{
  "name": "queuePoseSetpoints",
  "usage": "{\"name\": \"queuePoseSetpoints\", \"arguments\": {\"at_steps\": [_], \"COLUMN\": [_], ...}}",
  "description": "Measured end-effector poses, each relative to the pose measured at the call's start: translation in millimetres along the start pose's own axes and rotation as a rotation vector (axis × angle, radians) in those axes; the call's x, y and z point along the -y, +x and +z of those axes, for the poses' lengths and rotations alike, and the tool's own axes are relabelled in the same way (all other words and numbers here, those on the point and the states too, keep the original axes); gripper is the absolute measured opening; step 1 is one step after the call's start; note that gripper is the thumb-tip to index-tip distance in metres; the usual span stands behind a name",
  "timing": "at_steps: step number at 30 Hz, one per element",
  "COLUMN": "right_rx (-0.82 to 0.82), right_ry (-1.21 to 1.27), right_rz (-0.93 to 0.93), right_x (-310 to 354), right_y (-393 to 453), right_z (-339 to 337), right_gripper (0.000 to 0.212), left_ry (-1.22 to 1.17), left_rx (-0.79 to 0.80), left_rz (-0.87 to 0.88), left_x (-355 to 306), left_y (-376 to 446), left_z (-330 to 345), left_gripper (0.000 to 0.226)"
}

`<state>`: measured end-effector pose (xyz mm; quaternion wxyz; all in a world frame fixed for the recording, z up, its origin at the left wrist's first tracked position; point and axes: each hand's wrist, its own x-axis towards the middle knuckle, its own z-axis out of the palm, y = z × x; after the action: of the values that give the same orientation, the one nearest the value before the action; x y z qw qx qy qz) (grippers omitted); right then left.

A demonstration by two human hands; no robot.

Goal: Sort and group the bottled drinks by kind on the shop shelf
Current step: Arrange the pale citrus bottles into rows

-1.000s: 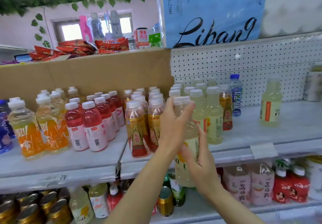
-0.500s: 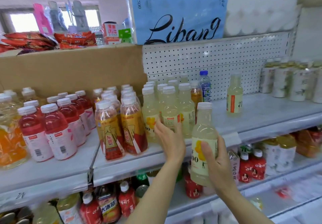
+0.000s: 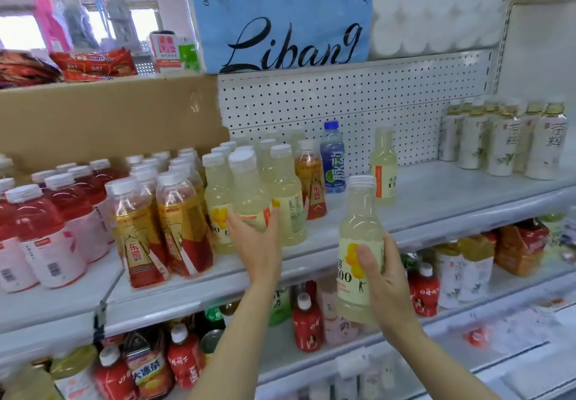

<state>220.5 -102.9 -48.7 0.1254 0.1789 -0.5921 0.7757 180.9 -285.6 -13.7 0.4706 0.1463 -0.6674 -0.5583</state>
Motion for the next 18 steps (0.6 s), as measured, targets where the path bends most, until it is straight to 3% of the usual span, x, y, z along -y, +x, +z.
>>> {"name": "queuePoseSetpoints", "arguments": {"at_steps": [4, 7, 8, 11, 15, 18], "right_rx": [0.050, 0.095, 0.112, 0.143, 0.137, 0.113], "right_ry": [0.033, 0.073, 0.084, 0.104, 0.140, 0.139], "right_rz": [0.002, 0.008, 0.012, 0.020, 0.026, 0.020], "right_x": [5.0, 11.8, 14.3, 17.1, 20.6, 22.1], "right_y": [23.4, 35.8, 38.4, 45.7, 57.2, 70.4], "right_z": [-27.1, -45.3, -51.6, -71.0, -91.8, -103.8], "right_gripper": [0.038, 0.034, 0.034, 0.035, 0.038, 0.038], "left_ry": [-0.161, -0.407, -0.519, -0.827, -1.051, -1.066], "left_rx": [0.001, 0.135, 0.216, 0.480, 0.721, 0.827], "left_rz": [0.060, -0.086, -0.157, -0.345, -0.410, -0.436], "left_x": [-27.1, -42.2, -42.5, -40.7, -44.3, -48.5], "left_y": [-20.3, -34.6, -38.7, -56.5, -71.8, -73.1], "left_z": [5.0, 13.4, 16.9, 29.4, 55.0, 81.1], "left_gripper": [0.057, 0.039, 0.040, 0.072, 0.070, 0.075]}}
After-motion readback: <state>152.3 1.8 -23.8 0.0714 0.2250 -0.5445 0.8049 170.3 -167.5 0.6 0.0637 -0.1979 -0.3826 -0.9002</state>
